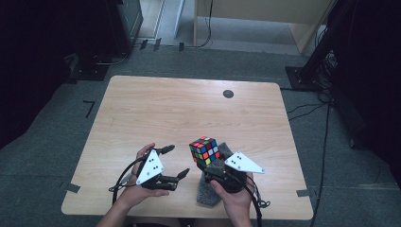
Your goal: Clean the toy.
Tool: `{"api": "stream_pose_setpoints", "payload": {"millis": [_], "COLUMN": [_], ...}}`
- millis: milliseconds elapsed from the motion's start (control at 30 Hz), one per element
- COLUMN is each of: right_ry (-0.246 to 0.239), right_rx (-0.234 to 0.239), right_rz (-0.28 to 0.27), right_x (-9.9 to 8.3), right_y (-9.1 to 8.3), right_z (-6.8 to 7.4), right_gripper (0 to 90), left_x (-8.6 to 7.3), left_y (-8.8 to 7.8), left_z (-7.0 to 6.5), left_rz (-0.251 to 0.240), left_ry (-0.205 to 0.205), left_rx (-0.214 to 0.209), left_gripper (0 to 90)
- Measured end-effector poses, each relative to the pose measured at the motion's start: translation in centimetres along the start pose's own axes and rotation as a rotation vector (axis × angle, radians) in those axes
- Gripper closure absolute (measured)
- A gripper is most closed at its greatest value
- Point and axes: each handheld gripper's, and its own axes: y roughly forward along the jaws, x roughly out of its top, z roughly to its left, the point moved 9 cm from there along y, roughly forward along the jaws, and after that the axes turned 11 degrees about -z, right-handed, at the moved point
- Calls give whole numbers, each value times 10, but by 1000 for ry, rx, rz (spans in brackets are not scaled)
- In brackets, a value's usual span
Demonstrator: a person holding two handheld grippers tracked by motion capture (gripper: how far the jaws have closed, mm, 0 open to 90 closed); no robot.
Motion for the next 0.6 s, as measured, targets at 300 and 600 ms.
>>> {"api": "stream_pose_setpoints", "payload": {"millis": [300, 600], "right_ry": [80, 102], "right_rx": [80, 92], "right_rz": [69, 127], "right_x": [-4, -16], "right_y": [3, 8], "right_z": [15, 23], "right_gripper": [345, 345], "left_x": [-5, -2], "left_y": [4, 5], "left_z": [-5, -14], "left_rz": [28, 27], "left_ry": [143, 220], "left_rx": [48, 39], "left_gripper": [132, 152]}}
